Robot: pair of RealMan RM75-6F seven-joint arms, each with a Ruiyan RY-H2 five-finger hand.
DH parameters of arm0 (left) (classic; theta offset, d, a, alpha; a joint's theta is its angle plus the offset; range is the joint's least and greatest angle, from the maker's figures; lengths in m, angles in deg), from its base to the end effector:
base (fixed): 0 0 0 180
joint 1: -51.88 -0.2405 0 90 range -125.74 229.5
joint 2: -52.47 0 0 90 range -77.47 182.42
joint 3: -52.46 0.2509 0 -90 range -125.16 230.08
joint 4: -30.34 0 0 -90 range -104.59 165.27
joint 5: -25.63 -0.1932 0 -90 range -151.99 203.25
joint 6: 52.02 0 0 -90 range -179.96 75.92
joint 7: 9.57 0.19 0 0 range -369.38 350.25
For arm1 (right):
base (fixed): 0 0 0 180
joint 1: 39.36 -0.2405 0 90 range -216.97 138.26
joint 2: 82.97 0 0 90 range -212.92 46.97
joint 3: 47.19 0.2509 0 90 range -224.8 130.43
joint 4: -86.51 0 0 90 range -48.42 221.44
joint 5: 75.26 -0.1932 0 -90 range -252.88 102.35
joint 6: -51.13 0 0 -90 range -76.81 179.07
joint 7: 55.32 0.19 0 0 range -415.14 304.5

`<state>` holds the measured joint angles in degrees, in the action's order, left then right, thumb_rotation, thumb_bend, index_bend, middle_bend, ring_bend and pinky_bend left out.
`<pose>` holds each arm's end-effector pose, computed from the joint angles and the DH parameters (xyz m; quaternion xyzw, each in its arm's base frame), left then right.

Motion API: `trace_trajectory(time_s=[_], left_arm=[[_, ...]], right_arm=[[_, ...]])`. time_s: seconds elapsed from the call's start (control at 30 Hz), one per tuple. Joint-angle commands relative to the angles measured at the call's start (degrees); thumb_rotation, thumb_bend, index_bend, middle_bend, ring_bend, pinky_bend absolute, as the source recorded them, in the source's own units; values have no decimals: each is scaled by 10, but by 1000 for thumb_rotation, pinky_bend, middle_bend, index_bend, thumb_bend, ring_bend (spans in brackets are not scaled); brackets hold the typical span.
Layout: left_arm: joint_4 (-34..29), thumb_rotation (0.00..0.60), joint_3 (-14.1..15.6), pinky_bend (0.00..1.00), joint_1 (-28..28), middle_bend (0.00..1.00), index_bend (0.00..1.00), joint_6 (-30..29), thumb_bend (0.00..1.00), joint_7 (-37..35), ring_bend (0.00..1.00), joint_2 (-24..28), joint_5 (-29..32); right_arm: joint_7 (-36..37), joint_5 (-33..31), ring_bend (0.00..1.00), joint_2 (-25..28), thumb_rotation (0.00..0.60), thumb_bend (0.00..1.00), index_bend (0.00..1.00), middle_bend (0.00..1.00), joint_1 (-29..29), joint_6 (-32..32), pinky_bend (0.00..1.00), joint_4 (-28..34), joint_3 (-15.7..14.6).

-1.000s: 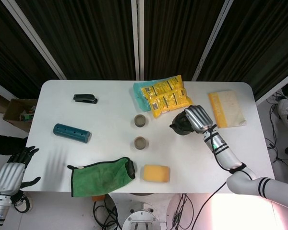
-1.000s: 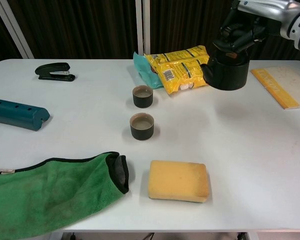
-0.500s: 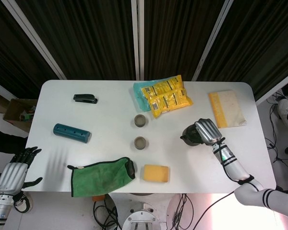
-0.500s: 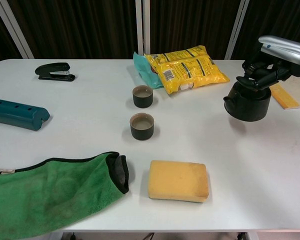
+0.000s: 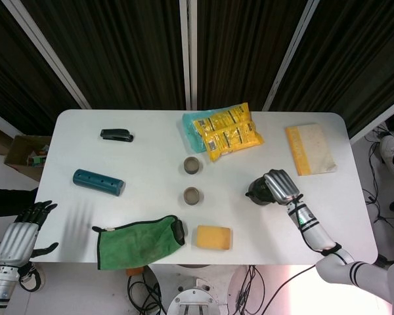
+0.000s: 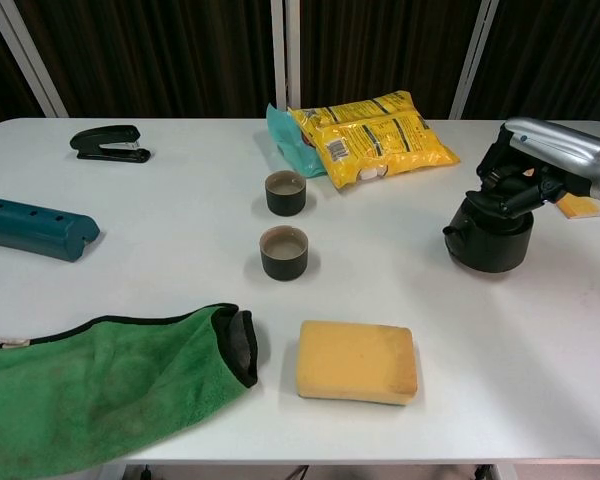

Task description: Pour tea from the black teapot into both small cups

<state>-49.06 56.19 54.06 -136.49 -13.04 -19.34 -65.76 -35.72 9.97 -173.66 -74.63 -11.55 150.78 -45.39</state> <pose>-0.3330 0.1879 0.1200 -0.6420 -0.4080 -0.3438 0.5506 -0.2106 -0.3644 -0.0052 0.6987 -0.4361 0.4407 0.3571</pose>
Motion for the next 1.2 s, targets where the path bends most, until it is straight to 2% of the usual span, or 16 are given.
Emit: trace_trajectory(time_s=[0.03,0.3,0.87,1.2], left_arm=[[0,600,0,217,0,118,162,0,68,0,120,0,0],[0,600,0,217,0,118,162,1,68,0,120,0,1],[4,600,1,218,1,118,168,-1,68,-4,119,-2,-2],[5,600,1,218,1,118,168,0,68,-4,120,-1,-1]], right_arm=[[5,6,1000,-11,600,437,1000,1000,2,-3,569,-15,0],[13,12,1000,-27,600,426,1000,1000,4,-1,568,-37,2],[14,23,977,-43,600,309,1000,1000,10,-10,504,-56,4],[21,21,967,-52,600,180,1000,1000,15,-10,496,-69,5]])
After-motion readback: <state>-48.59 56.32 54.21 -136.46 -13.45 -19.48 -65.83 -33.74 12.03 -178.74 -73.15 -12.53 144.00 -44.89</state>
